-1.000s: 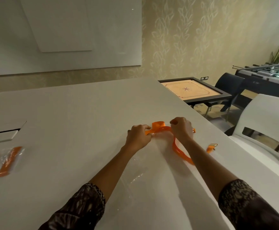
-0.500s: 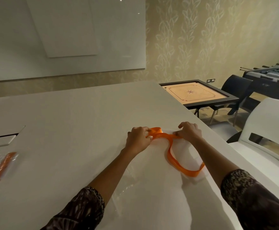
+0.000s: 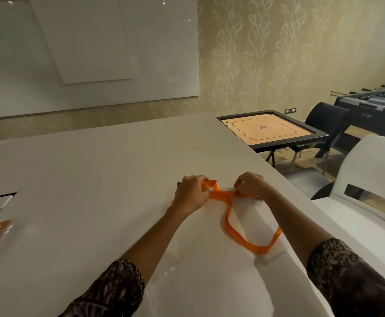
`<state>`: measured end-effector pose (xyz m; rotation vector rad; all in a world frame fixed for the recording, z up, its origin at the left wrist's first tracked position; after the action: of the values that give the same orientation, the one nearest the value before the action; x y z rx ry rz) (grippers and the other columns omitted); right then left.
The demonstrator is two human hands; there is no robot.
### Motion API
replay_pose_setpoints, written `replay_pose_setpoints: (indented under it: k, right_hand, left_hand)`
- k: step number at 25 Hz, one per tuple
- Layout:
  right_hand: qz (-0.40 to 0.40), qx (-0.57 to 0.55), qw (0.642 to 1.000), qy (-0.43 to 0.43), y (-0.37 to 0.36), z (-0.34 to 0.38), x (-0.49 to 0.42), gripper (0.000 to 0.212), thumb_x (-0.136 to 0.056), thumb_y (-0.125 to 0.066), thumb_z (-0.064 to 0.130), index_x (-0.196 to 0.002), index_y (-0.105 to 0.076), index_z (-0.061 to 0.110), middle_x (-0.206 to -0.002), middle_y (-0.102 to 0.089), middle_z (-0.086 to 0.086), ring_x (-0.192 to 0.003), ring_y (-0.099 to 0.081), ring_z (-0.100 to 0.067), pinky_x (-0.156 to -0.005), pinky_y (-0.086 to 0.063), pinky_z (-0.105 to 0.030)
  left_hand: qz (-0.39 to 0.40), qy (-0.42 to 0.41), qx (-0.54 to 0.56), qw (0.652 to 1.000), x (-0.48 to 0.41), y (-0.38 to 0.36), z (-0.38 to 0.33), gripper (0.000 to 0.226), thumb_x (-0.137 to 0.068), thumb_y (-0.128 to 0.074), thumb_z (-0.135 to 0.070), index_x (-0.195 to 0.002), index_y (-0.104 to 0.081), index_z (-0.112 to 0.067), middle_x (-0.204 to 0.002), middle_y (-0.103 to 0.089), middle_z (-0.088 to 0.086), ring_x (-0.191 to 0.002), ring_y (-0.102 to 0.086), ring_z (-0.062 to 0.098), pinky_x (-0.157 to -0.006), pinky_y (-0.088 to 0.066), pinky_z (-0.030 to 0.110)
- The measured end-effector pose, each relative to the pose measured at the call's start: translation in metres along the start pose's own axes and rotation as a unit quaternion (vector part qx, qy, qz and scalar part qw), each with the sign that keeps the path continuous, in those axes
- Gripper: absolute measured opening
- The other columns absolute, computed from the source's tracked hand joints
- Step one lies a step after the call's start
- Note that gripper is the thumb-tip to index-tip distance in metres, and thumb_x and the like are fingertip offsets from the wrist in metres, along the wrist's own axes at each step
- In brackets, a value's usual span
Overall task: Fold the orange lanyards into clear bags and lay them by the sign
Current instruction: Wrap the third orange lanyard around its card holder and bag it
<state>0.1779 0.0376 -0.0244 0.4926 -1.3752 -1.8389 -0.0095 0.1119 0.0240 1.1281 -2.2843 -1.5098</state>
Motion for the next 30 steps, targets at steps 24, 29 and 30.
replay_pose_setpoints:
  k: [24, 29, 30]
  right_hand:
    - [-0.132, -0.014, 0.963, 0.236, 0.030, 0.062, 0.047, 0.019, -0.089, -0.064, 0.016, -0.107, -0.067, 0.018, -0.105, -0.062, -0.004, -0.102, -0.052, -0.020, -0.081, -0.041, -0.025]
    - [-0.273, -0.130, 0.918, 0.255, 0.061, 0.073, 0.072, 0.021, -0.080, -0.073, 0.004, -0.098, -0.073, 0.016, -0.114, -0.058, -0.006, -0.106, -0.043, -0.017, -0.075, -0.031, -0.009]
    - [-0.290, -0.139, 0.910, 0.263, 0.066, 0.077, 0.077, 0.021, -0.079, -0.074, 0.004, -0.096, -0.074, 0.016, -0.116, -0.058, -0.007, -0.109, -0.044, -0.020, -0.076, -0.030, -0.008]
  left_hand:
    - [0.100, -0.085, 0.032, 0.991, -0.024, 0.001, -0.020, 0.036, -0.091, -0.059, -0.036, -0.126, -0.060, -0.024, -0.119, -0.068, -0.002, -0.109, -0.063, 0.018, -0.097, -0.049, 0.040]
    - [0.129, -0.025, 0.152, 0.980, -0.021, 0.015, -0.013, 0.046, -0.089, -0.054, -0.054, -0.118, -0.065, -0.020, -0.118, -0.068, 0.001, -0.110, -0.061, 0.019, -0.086, -0.048, 0.030]
    - [0.154, 0.012, 0.178, 0.972, -0.020, 0.014, -0.007, 0.051, -0.089, -0.050, -0.057, -0.118, -0.065, -0.017, -0.118, -0.067, 0.003, -0.111, -0.061, 0.021, -0.087, -0.048, 0.033]
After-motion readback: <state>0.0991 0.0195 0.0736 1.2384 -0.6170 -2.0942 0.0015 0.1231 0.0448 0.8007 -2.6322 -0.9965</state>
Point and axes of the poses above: each hand's wrist, its own x-axis away from the middle knuckle, its own y-axis out of the back of the hand, z = x × y, the point moved 10 cm from there along -x, towards the middle knuckle
